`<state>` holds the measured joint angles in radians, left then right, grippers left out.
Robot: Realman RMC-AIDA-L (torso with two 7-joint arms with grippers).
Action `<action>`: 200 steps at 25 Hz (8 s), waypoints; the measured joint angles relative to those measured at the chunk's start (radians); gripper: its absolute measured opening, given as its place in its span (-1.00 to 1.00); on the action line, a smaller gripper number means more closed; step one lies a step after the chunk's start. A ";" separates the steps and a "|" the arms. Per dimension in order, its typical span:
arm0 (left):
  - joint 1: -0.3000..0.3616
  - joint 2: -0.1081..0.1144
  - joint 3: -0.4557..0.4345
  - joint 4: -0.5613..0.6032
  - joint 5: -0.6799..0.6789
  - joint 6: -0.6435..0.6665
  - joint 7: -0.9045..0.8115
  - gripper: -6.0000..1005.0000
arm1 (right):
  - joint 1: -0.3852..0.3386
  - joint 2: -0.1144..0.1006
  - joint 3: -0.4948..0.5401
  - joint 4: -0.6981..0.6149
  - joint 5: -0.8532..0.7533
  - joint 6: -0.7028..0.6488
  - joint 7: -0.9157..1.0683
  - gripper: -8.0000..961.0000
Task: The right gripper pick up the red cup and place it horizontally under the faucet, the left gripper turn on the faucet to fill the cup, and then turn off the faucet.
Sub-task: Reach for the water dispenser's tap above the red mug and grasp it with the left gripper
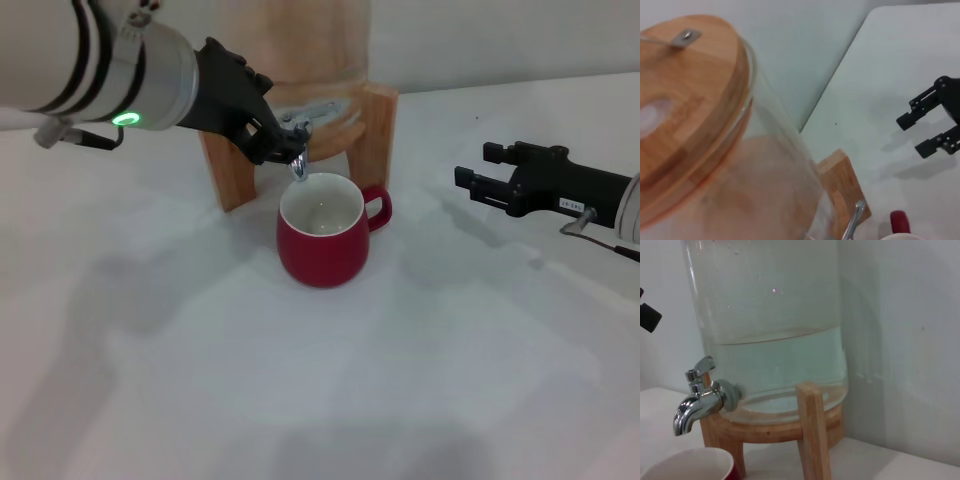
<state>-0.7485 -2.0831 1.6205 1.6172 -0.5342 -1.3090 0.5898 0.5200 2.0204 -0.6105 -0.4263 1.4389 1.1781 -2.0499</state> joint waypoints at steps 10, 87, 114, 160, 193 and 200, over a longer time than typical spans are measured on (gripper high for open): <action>-0.004 -0.001 0.070 -0.007 0.083 0.066 0.018 0.29 | 0.001 0.000 0.000 0.000 0.000 -0.023 -0.001 0.23; -0.156 -0.003 0.058 -0.299 -0.069 0.179 0.159 0.29 | -0.026 -0.007 -0.026 -0.074 0.073 -0.108 -0.024 0.23; -0.158 -0.003 0.051 -0.336 -0.086 0.226 0.199 0.29 | -0.054 -0.005 -0.034 -0.095 0.100 -0.101 -0.051 0.23; -0.144 -0.003 0.050 -0.318 -0.157 0.211 0.215 0.29 | -0.059 -0.008 -0.035 -0.092 0.099 -0.118 -0.055 0.23; -0.105 -0.004 0.035 -0.272 -0.118 0.209 0.189 0.29 | -0.063 -0.006 -0.037 -0.091 0.095 -0.118 -0.052 0.23; -0.104 -0.003 0.028 -0.289 -0.122 0.209 0.192 0.29 | -0.063 -0.006 -0.037 -0.091 0.094 -0.118 -0.052 0.23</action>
<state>-0.8523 -2.0865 1.6483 1.3286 -0.6565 -1.0998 0.7821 0.4571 2.0141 -0.6474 -0.5169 1.5333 1.0600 -2.1014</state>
